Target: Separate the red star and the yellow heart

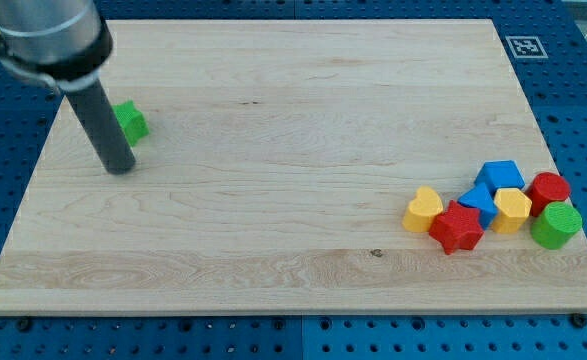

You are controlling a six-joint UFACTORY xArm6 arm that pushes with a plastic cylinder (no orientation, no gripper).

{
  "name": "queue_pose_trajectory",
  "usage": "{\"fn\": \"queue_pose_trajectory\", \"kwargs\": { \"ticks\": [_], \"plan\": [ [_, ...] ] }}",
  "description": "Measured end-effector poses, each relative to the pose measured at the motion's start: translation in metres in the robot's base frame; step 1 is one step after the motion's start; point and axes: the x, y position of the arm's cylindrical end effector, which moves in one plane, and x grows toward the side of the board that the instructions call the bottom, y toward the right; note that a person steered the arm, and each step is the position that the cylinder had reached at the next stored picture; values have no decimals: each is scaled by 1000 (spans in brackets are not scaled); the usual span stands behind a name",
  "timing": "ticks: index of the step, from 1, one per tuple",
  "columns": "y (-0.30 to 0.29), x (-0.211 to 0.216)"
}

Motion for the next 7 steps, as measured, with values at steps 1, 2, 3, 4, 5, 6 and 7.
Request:
{"fn": "queue_pose_trajectory", "kwargs": {
  "ticks": [1, 2, 3, 4, 5, 6, 7],
  "plan": [
    [65, 53],
    [152, 94],
    [251, 125],
    [343, 136],
    [424, 130],
    [454, 103],
    [450, 71]
  ]
}}
